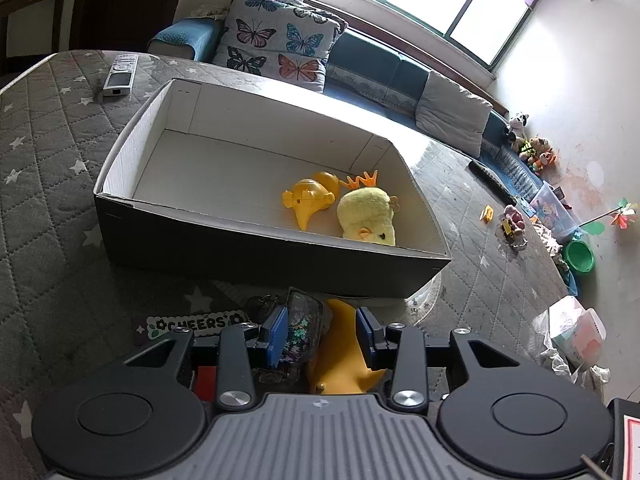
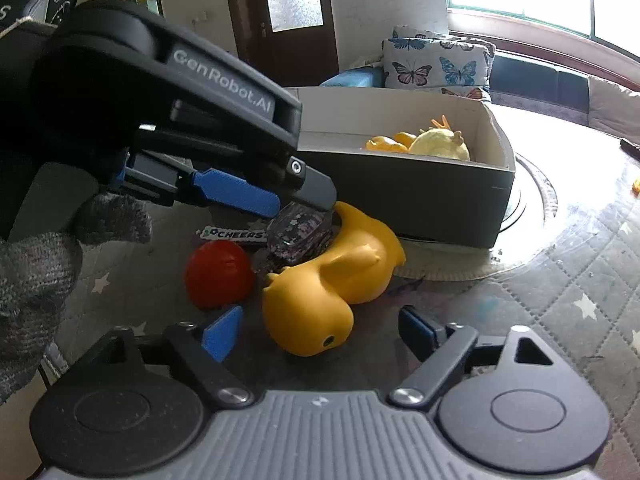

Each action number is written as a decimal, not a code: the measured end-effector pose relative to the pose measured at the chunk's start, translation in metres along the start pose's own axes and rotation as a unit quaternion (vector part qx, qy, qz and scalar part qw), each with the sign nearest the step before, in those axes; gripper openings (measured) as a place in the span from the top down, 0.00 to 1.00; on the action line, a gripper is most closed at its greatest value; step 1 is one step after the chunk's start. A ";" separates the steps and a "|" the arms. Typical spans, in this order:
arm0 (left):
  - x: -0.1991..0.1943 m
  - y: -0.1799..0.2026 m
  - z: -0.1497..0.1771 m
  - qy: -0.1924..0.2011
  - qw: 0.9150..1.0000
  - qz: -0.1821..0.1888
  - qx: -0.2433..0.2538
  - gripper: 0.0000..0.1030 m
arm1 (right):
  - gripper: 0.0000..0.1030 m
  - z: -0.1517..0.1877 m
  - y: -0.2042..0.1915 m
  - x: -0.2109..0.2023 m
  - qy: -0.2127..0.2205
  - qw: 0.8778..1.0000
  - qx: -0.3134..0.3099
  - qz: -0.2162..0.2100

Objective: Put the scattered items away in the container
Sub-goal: 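Close the right gripper on the large orange-yellow duck while the left gripper pinches its head, then lift the large duck off the table with both grippers, then carry the large duck over the box with both grippers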

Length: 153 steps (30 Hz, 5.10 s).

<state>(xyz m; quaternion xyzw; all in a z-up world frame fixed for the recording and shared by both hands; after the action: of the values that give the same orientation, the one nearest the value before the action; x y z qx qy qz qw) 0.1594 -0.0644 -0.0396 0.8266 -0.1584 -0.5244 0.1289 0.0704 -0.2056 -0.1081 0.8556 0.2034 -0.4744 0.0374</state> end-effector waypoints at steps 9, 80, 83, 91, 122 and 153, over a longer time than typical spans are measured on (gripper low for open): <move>0.000 0.005 0.002 -0.003 1.000 0.007 0.002 0.61 | 0.34 0.005 0.001 -0.002 -0.006 1.000 0.002 0.006; 0.060 0.044 -0.005 -0.086 0.996 0.026 0.030 0.60 | 0.59 0.008 0.024 -0.016 0.008 0.999 0.049 0.000; 0.058 0.044 -0.003 -0.084 0.996 0.026 0.030 0.60 | 0.59 0.010 0.022 -0.017 0.008 0.999 0.047 -0.001; 0.059 0.043 -0.002 -0.090 0.995 0.023 0.020 0.59 | 0.60 0.013 0.019 -0.018 0.008 0.999 0.040 -0.001; -0.018 0.038 -0.090 0.023 0.999 0.023 -0.001 0.60 | 0.60 -0.078 0.000 -0.050 0.083 0.994 -0.071 0.012; 0.062 -0.053 -0.153 -0.033 0.995 -0.004 -0.093 0.60 | 0.60 -0.147 0.008 0.062 -0.001 0.995 -0.092 -0.034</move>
<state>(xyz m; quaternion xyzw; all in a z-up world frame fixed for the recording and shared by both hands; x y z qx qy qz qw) 0.3295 -0.0331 -0.0468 0.7941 -0.1102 -0.5639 0.1980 0.2197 -0.1552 -0.0801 0.8407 0.2754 -0.4555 0.0993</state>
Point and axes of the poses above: each gripper's, at about its wrist camera, not at the fingertips, and x roughly the way its jaws point, y to its right, z to its underside, the point moved 9 cm from there along x, roughly the way its jaws point, and after that the axes turned 14 degrees about -y, right-handed, at the moved point
